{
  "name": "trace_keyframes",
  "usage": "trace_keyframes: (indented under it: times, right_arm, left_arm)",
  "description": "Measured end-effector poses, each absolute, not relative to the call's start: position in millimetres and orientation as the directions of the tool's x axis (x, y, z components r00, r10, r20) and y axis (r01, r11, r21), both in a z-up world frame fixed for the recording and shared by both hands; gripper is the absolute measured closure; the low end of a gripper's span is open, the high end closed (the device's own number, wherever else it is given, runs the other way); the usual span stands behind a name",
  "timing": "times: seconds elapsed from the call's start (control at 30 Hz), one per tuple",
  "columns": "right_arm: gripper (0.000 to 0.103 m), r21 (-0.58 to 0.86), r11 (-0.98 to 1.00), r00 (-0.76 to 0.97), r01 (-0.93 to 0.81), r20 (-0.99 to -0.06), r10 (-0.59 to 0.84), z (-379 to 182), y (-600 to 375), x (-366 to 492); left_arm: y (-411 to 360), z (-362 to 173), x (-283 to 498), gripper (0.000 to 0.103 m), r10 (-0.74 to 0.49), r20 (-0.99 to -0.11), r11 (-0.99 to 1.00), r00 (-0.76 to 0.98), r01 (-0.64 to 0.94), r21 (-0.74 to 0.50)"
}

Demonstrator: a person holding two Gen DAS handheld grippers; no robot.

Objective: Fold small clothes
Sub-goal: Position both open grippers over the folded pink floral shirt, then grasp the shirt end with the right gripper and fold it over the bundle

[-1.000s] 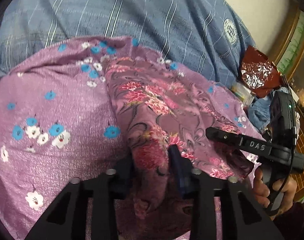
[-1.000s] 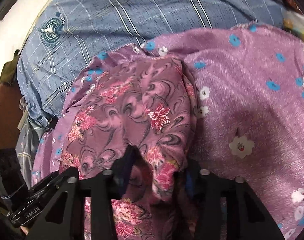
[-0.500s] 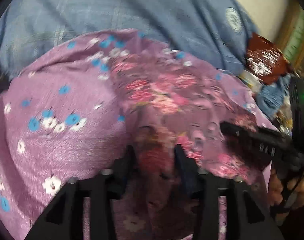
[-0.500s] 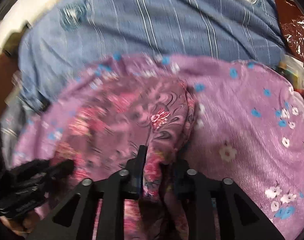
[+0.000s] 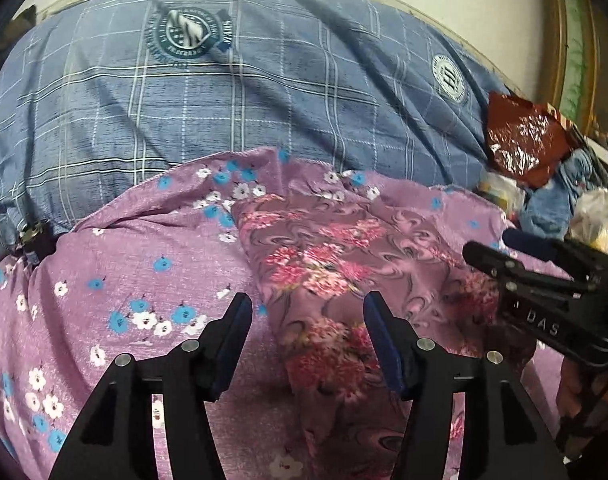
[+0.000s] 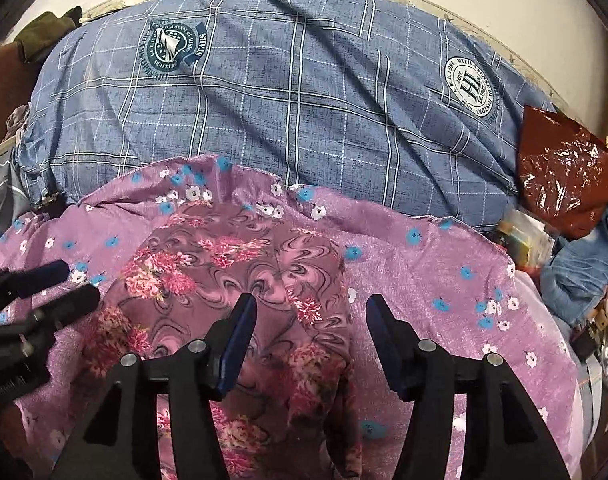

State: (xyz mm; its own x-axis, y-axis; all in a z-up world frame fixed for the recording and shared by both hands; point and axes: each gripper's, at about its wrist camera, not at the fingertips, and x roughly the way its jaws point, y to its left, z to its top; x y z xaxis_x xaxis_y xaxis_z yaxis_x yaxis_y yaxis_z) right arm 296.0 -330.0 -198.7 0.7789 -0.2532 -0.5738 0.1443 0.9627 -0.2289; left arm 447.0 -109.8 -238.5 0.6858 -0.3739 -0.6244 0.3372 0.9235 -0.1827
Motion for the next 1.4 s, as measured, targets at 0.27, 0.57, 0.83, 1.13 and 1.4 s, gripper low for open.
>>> trace_keyframes:
  times: [0.27,0.57,0.83,1.13,1.4]
  right_arm:
    - [0.045,-0.250,0.952,0.771,0.177,-0.566,-0.292,-199,-330,297]
    - [0.045,-0.259,0.948,0.761,0.184,-0.573,-0.304,-200,-331,297]
    - [0.045,-0.263,0.949,0.754,0.173,-0.585,-0.299,-203,-329,298]
    - [0.045,-0.295,0.944,0.738,0.145,-0.604,-0.302,-211,-321,300]
    - [0.043,0.113,0.982,0.677,0.152,-0.736,-0.020,-222,-392,320]
  left_arm:
    - [-116,-238,453,0.045,-0.365,-0.632,0.925,0.684,0.342,-0.164]
    - [-117,-240,457,0.045,-0.361,-0.638,0.927,0.680,0.336,-0.166]
    - [-116,-244,459,0.045,-0.353,-0.648,0.930,0.675,0.327,-0.166]
    - [-113,-248,464,0.045,-0.343,-0.663,0.935,0.666,0.313,-0.168]
    - [-80,-263,496,0.033,-0.461,-0.655,0.882,0.598,0.226,-0.414]
